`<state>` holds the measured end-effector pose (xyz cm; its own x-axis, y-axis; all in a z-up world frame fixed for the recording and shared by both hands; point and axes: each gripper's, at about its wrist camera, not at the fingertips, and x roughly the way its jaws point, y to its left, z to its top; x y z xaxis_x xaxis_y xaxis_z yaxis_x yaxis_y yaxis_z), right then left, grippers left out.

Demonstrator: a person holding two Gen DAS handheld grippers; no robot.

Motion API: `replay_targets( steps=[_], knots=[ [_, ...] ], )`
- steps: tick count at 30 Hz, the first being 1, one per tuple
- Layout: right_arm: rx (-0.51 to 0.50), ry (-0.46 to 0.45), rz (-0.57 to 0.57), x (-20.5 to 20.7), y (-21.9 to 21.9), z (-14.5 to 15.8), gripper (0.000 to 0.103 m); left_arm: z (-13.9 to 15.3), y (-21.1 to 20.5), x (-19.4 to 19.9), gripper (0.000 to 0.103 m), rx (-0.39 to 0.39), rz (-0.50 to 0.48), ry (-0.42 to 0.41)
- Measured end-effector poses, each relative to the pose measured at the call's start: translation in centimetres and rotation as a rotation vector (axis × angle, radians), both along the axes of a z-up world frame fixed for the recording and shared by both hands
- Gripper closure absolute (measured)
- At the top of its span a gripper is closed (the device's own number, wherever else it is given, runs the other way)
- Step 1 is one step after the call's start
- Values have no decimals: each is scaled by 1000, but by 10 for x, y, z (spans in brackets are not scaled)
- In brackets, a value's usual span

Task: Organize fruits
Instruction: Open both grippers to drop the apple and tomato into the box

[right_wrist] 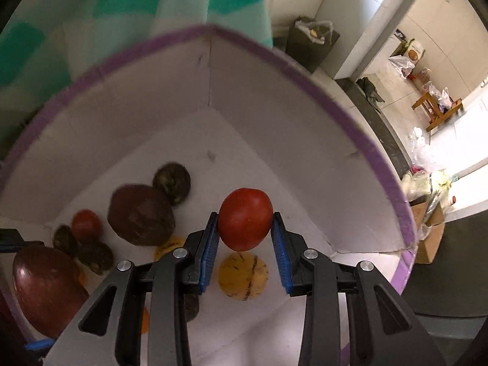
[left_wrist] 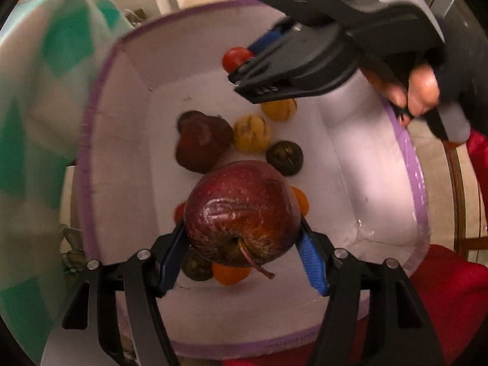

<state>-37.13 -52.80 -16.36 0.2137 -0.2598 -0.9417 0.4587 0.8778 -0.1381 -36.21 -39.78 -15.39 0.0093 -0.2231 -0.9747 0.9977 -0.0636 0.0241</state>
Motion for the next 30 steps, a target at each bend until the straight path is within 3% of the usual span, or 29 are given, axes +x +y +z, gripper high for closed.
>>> replay_targets(
  steps=[7, 14, 15, 17, 21, 24, 30],
  knots=[
    [-24, 103, 59, 22, 1, -19, 68, -27, -12, 5, 37, 98, -6, -12],
    [-20, 115, 51, 25, -1, -22, 67, -42, -21, -3, 36, 127, -39, -21],
    [-23, 110, 47, 25, -1, -20, 64, -43, -20, -5, 36, 131, -42, -22],
    [-21, 93, 35, 24, -1, -17, 47, -46, -20, -6, 36, 143, -42, -21],
    [-3, 39, 7, 18, -7, -8, 40, -47, -28, 2, 35, 149, -14, -9],
    [21, -26, -39, 9, -17, 3, 40, -36, -31, 5, 29, 93, -14, 16],
    [8, -249, -164, -24, -38, 54, 37, 31, -23, 10, 24, -180, -19, -23]
  ],
)
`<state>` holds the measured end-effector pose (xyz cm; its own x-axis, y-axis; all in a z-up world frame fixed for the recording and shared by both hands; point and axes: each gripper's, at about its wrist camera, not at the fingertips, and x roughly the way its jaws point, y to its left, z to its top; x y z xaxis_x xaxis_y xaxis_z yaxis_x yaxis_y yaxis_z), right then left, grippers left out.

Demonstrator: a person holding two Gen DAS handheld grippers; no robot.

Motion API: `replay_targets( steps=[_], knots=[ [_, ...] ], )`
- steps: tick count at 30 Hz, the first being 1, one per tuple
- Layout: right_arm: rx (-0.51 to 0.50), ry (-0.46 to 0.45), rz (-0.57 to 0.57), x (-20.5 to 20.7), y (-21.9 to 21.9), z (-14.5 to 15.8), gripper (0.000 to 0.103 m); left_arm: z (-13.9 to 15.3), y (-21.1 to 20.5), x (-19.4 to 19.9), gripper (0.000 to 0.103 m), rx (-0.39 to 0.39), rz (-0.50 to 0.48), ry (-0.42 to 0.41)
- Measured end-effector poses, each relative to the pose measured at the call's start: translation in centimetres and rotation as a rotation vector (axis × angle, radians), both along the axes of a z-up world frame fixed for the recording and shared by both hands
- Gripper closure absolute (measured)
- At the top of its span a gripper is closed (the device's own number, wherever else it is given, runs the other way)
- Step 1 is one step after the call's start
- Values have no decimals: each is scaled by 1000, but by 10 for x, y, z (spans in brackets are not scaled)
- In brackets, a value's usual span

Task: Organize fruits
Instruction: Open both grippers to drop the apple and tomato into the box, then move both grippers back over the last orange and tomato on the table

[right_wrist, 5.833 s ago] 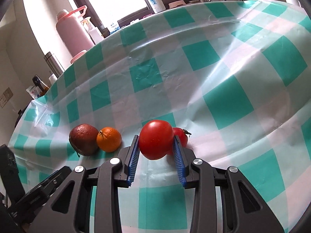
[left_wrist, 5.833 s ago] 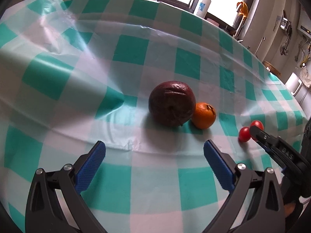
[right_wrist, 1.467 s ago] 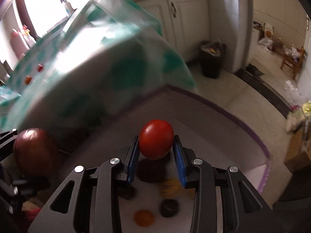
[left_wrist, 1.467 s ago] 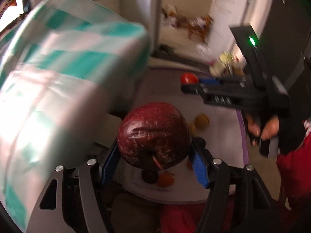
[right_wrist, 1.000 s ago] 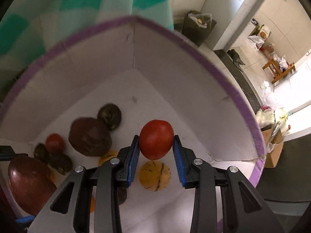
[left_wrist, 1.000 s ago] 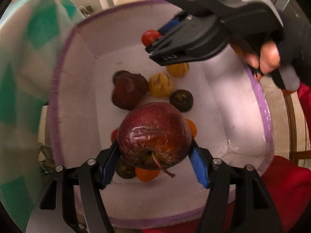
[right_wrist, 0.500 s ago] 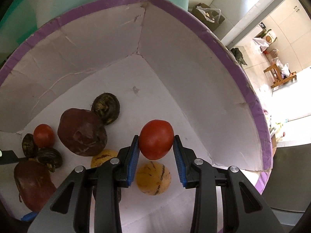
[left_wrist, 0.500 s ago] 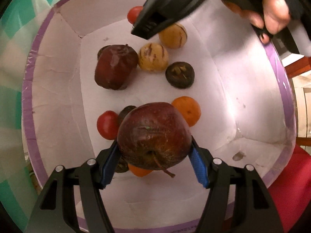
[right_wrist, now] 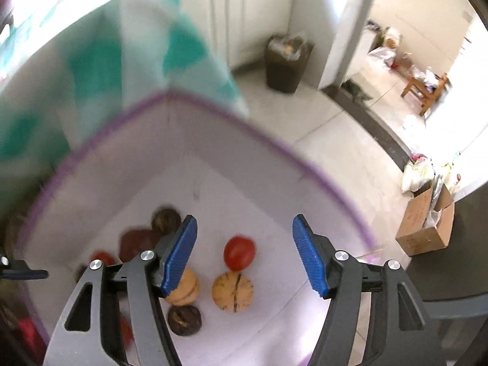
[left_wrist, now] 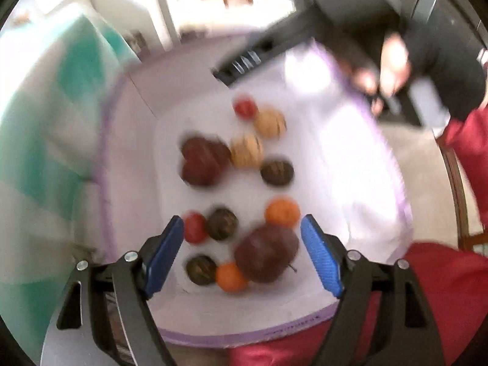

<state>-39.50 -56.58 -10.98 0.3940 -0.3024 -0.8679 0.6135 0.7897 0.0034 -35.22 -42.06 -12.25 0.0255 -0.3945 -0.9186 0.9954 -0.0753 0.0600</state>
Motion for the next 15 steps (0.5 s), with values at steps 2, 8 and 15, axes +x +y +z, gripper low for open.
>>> replay_targets(
  steps=[2, 8, 15],
  knots=[
    [-17, -100, -14, -9, -2, 24, 35, 31, 12, 11, 22, -142, 45, -13],
    [-134, -470, 40, -22, 23, 112, 16, 132, 74, 74, 2, -529, 375, -79],
    [-89, -626, 229, 30, 84, 154, 16, 168, 167, 160, 2, -638, 798, -121]
  ],
)
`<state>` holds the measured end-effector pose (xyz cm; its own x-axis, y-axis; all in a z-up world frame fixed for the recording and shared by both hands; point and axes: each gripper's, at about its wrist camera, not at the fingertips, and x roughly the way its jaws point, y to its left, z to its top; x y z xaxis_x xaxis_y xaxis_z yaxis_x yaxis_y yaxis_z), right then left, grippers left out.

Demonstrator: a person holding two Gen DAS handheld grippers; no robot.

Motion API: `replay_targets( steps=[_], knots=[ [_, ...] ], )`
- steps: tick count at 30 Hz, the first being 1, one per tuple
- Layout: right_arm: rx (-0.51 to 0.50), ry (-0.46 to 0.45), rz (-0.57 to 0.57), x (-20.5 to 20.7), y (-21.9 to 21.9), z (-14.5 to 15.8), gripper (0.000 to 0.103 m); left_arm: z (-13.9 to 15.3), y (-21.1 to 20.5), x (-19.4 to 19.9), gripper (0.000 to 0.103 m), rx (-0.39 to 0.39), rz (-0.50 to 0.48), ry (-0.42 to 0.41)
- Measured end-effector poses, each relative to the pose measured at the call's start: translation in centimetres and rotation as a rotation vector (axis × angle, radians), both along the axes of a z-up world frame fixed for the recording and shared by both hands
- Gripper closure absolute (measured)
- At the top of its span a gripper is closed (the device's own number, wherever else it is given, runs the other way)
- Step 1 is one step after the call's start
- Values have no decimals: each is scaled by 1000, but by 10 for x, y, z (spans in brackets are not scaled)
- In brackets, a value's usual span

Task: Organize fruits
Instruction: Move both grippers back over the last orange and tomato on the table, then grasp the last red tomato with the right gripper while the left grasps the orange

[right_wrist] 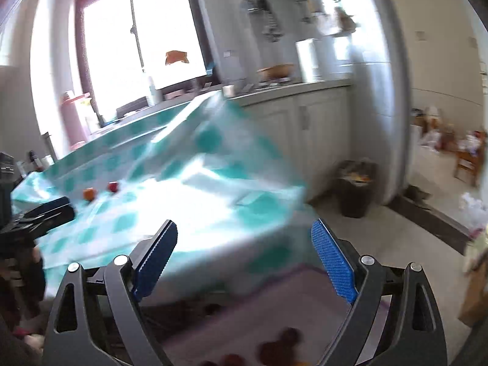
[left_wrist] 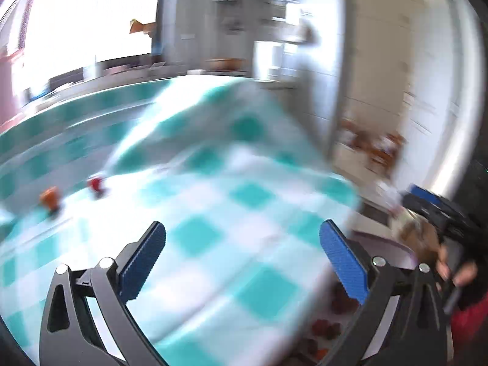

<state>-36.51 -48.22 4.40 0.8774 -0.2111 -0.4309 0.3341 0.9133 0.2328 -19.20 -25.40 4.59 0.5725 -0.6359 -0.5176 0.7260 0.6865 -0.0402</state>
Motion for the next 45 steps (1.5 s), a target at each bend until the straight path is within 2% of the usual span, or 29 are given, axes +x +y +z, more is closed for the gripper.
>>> replay_targets(
  steps=[2, 4, 7, 12, 16, 19, 22, 26, 31, 39, 40, 41, 42, 45],
  knots=[
    [-4, 13, 31, 19, 21, 3, 16, 6, 31, 24, 2, -2, 115, 4],
    [-9, 27, 85, 48, 41, 9, 16, 16, 58, 45, 2, 10, 182, -5],
    [-14, 41, 167, 83, 79, 15, 16, 14, 97, 90, 2, 37, 307, -16],
    [-41, 53, 270, 140, 136, 16, 16, 4, 155, 165, 2, 62, 517, 53],
    [8, 202, 359, 209, 173, 2, 16, -3, 198, 218, 2, -13, 647, 175],
    [26, 268, 368, 256, 193, -11, 16, -7, 226, 231, 2, -97, 710, 206],
    [24, 327, 362, 306, 207, -19, 16, -11, 247, 231, 2, -159, 736, 223],
    [-2, 333, 355, 361, 223, -19, 16, -9, 255, 228, 2, -180, 746, 222],
    [-51, 380, 351, 415, 243, -23, 18, -10, 247, 228, 2, -155, 718, 230],
    [-84, 476, 369, 460, 257, -35, 47, -14, 243, 231, 2, -135, 707, 250],
    [-93, 476, 363, 460, 257, -35, 53, -15, 244, 232, 2, -134, 709, 252],
    [-95, 473, 363, 460, 257, -35, 63, -15, 244, 232, 2, -134, 710, 255],
    [-88, 467, 364, 458, 256, -34, 68, -16, 244, 232, 2, -133, 711, 256],
    [-29, 423, 360, 450, 246, -31, 68, -17, 243, 233, 2, -130, 709, 257]
  ],
)
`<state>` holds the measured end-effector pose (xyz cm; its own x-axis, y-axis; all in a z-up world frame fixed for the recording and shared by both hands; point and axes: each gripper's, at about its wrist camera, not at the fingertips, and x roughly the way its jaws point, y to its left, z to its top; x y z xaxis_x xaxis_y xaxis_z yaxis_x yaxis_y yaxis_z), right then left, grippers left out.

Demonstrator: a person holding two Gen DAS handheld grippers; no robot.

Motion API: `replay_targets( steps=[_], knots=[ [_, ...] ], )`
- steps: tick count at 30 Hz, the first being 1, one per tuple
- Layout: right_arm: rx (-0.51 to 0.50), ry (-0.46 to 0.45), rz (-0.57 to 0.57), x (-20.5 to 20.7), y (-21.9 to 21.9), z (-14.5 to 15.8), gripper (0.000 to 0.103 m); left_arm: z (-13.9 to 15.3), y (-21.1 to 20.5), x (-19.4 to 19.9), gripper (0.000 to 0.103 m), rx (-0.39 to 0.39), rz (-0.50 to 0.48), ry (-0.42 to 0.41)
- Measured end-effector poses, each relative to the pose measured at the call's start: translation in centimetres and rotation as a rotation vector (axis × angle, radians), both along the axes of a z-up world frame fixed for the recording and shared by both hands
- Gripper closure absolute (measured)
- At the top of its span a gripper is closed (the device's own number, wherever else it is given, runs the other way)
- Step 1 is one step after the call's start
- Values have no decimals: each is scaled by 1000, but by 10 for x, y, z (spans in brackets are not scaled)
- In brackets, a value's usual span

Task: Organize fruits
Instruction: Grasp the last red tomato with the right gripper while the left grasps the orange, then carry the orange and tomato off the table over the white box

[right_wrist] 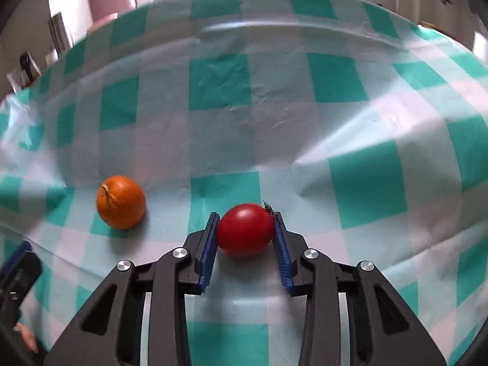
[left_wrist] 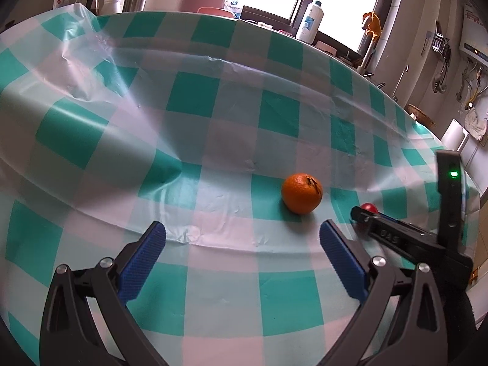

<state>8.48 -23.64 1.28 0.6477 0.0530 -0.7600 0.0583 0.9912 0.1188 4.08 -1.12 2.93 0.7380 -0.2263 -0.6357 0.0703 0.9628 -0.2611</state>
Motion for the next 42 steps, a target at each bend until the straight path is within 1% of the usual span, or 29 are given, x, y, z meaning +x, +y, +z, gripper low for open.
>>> replay_targets(
  steps=[5, 9, 10, 13, 15, 16, 17, 20, 22, 23, 24, 25, 26, 27, 28, 29, 31, 34, 38, 42],
  knots=[
    [121, -66, -16, -18, -18, 4, 68, 1, -11, -1, 2, 28, -44, -20],
    [272, -114, -47, -33, -37, 3, 68, 0, -23, 7, 2, 35, -74, -19],
    [280, -120, -53, -39, -38, 3, 68, 0, -27, 11, 2, 39, -78, -15],
    [285, -123, -55, -42, -41, 1, 68, -1, -38, 26, 3, 48, -87, -10],
    [293, -133, -58, -46, -46, 1, 68, -2, -46, 38, 13, 49, -85, 3],
    [298, -137, -60, -48, -48, 0, 68, -4, -51, 46, 15, 49, -92, 19],
    [298, -138, -59, -43, -38, 3, 68, -5, -56, 52, 17, 54, -107, 32],
    [300, -143, -58, -44, -39, 5, 68, -8, -76, 68, 17, 98, -144, 44],
    [303, -146, -56, -44, -37, 5, 68, -12, -87, 80, 22, 132, -155, 70],
    [304, -147, -54, -42, -36, 5, 68, -14, -91, 84, 32, 145, -163, 87],
    [306, -147, -50, -43, -36, 5, 68, -17, -95, 87, 43, 157, -174, 105],
    [307, -147, -47, -41, -35, 5, 68, -21, -98, 90, 49, 173, -182, 130],
    [309, -148, -43, -41, -35, 5, 68, -22, -98, 91, 55, 182, -176, 136],
    [310, -148, -42, -42, -35, 5, 68, -22, -96, 91, 56, 173, -175, 131],
    [311, -148, -40, -42, -35, 5, 68, -21, -92, 89, 56, 138, -185, 121],
    [312, -150, -39, -43, -35, 5, 68, -20, -88, 88, 57, 118, -180, 107],
    [317, -156, -38, -44, -35, 5, 68, -16, -81, 80, 57, 117, -150, 65],
    [322, -161, -35, -45, -36, 5, 68, -12, -70, 67, 57, 102, -125, 33],
    [326, -163, -39, -46, -37, 4, 68, -9, -59, 56, 57, 74, -96, 17],
    [334, -166, -34, -47, -39, 4, 68, -5, -55, 45, 57, 76, -97, 13]
  ],
)
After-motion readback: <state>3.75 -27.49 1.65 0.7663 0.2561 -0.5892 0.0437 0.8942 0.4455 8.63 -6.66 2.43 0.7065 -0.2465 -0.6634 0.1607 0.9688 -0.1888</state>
